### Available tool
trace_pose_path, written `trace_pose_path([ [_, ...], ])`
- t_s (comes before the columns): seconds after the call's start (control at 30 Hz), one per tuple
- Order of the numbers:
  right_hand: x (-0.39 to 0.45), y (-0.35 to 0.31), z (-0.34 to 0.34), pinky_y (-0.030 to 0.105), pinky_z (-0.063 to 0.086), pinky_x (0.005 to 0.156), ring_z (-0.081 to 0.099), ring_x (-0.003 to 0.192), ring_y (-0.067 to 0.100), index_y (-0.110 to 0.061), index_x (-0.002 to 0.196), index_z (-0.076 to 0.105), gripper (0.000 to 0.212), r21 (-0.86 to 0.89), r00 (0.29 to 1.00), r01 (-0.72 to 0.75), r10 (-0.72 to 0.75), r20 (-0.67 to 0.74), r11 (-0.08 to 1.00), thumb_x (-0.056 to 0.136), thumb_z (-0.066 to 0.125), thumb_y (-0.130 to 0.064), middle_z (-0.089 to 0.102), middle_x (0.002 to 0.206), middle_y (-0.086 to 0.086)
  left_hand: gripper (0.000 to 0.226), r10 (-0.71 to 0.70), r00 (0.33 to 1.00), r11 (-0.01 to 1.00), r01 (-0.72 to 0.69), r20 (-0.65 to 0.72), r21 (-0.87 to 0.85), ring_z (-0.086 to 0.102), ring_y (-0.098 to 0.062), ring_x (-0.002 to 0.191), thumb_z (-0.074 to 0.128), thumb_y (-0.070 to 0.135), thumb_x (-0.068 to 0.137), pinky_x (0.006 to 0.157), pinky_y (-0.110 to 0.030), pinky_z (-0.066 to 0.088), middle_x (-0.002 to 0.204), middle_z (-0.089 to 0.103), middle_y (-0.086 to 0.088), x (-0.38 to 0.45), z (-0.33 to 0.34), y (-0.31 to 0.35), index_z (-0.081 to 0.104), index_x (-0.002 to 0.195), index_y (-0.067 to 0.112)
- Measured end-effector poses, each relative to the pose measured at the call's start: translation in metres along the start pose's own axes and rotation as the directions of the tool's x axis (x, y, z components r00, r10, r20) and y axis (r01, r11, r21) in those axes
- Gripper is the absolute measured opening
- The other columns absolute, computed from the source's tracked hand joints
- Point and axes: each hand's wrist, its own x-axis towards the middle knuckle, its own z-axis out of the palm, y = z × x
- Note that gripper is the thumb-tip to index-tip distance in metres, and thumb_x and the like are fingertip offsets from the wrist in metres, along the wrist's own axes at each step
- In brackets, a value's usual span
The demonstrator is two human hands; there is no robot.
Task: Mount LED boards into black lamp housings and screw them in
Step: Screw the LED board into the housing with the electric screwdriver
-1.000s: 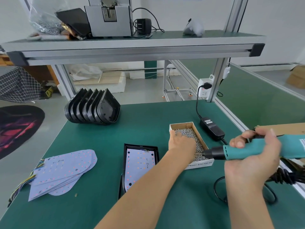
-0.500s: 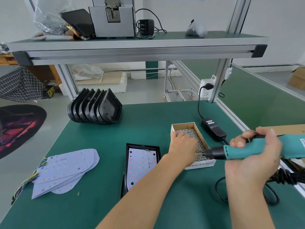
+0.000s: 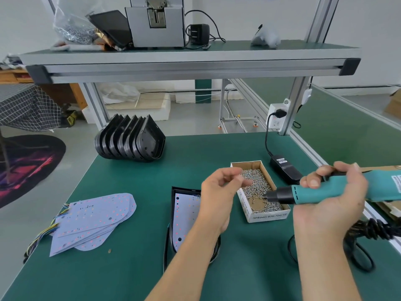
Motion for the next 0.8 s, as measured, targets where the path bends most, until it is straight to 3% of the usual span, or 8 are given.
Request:
trace_pose_path([
  [0.17, -0.004, 0.022, -0.004, 0.025, 0.039, 0.057, 0.042, 0.054, 0.015, -0.019, 0.086, 0.058, 0.018, 0.050, 0.992, -0.052, 0.046, 0.116, 0.997, 0.100, 0.055, -0.030, 0.054, 0.075, -0.001, 0.014, -0.035, 0.999, 0.983, 0.030, -0.023, -0.183, 0.066, -0.018, 0.083, 0.060, 0.000, 0.102, 0.079, -0.029, 0.041, 0.082, 0.072, -0.001, -0.037, -0.034, 0.005, 0.070, 0.108, 0.007],
  [0.43, -0.028, 0.049, 0.014, 0.025, 0.040, 0.054, 0.043, 0.052, 0.016, -0.021, 0.079, 0.062, 0.024, 0.063, 0.968, -0.166, 0.150, 0.203, 0.984, 0.101, 0.055, -0.027, 0.054, 0.072, 0.000, 0.014, -0.160, 0.987, 0.931, 0.145, -0.017, -0.336, 0.056, -0.016, 0.071, 0.048, 0.003, 0.106, 0.073, -0.028, 0.049, 0.084, 0.057, -0.006, -0.063, -0.057, 0.013, 0.063, 0.105, 0.002],
  [0.8, -0.036, 0.058, 0.018, 0.027, 0.038, 0.056, 0.042, 0.053, 0.017, -0.018, 0.082, 0.060, 0.022, 0.028, 0.964, -0.186, 0.177, 0.196, 0.982, 0.102, 0.056, -0.028, 0.055, 0.072, 0.001, 0.015, -0.224, 0.968, 0.895, 0.159, -0.112, -0.417, 0.056, -0.014, 0.060, 0.067, 0.020, 0.088, 0.058, -0.022, 0.053, 0.076, 0.060, -0.005, -0.068, -0.058, 0.012, 0.070, 0.085, 0.005],
])
